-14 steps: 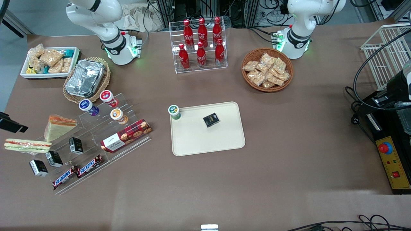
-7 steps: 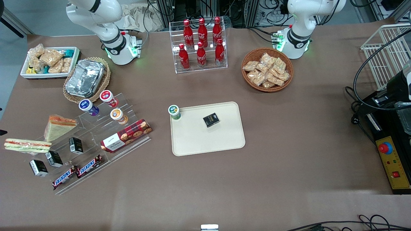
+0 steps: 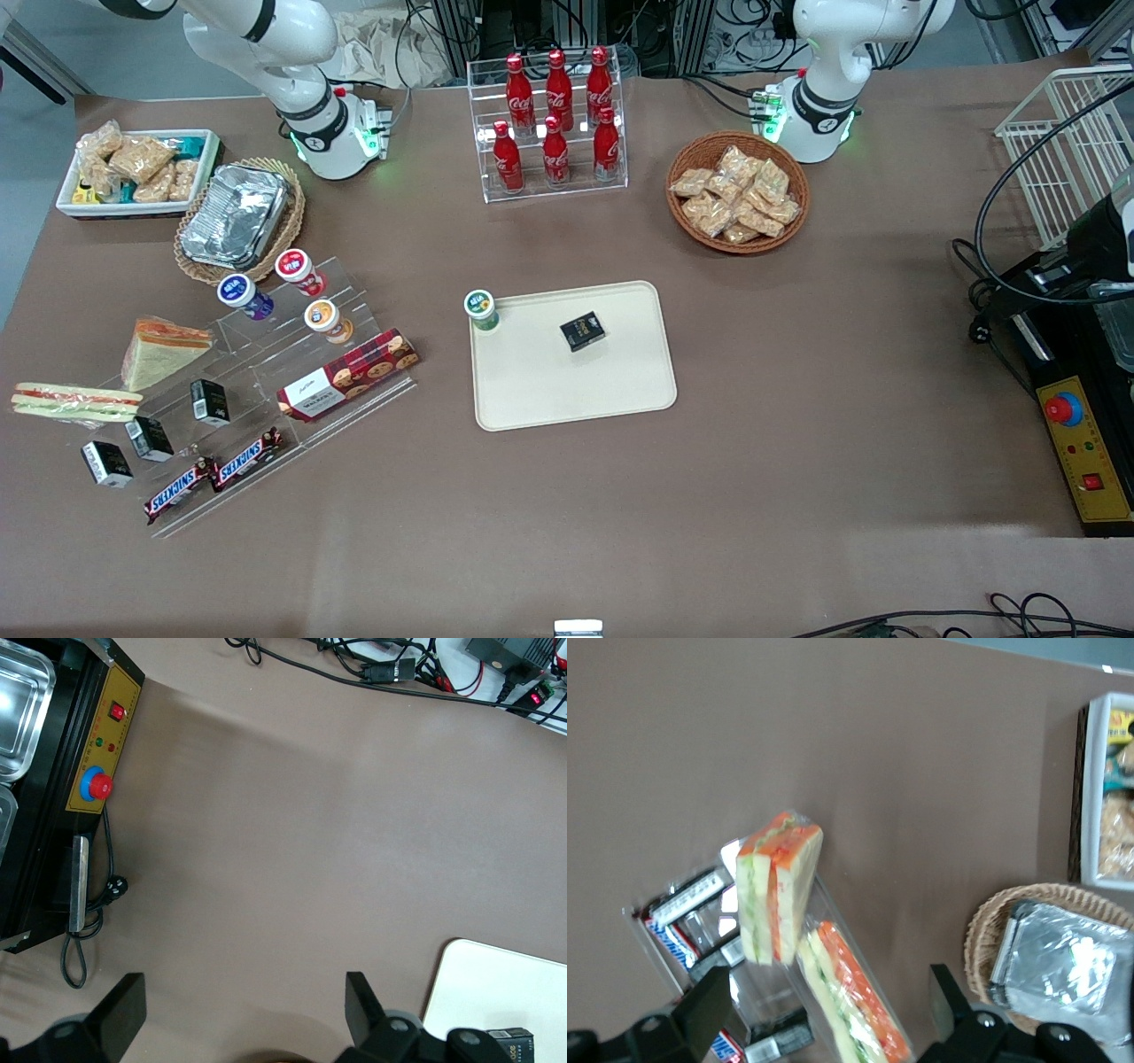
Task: Place sandwich on tray
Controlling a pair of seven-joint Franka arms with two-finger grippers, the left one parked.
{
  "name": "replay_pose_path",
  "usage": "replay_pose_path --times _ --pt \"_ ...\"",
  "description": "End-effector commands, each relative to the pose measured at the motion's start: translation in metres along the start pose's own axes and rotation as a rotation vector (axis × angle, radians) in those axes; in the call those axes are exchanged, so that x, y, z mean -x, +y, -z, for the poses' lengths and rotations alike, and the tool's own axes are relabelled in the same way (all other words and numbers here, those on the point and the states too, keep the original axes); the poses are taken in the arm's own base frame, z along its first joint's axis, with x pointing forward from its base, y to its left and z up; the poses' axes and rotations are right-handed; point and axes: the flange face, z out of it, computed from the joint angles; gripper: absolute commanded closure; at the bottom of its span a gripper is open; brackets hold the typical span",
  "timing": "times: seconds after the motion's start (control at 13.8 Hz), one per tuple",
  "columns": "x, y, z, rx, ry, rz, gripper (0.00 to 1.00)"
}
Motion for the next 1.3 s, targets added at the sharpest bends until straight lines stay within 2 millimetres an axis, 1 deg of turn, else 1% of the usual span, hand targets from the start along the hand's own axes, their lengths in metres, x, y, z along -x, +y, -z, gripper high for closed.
replay_pose_path --times 0.0,0.07,0.29,0.43,0.51,0.58,0.65,0.72,0.8,0.94,1.08,1.23 --pt "0.001 -0.013 -0.012 -0.024 0.023 -0.078 0.01" --pt "0.002 -0.016 -0.016 -0.024 0.021 -0.079 0.01" --pt "0.011 -0.030 -0.043 -0.018 -0.063 -0.120 0.02" --pt "0.014 -0.037 -0.056 -0.009 -0.057 -0.139 0.02" --pt "0.011 -0.043 -0.062 -0.030 -0.038 -0.140 0.02" --pt "0.008 -0.047 -0.072 -0.053 -0.024 -0.143 0.02" --pt "0.001 -0.047 -0.085 -0.072 -0.016 -0.154 0.02" --pt "-0.002 -0.045 -0.096 -0.077 -0.015 -0.161 0.02" --pt "-0.003 -0.045 -0.104 -0.085 -0.011 -0.163 0.02" --pt "-0.018 -0.042 -0.115 -0.112 0.002 -0.186 0.02" --pt "-0.018 -0.044 -0.129 -0.132 0.012 -0.191 0.02" --pt "-0.017 -0.043 -0.139 -0.132 0.012 -0.210 0.02"
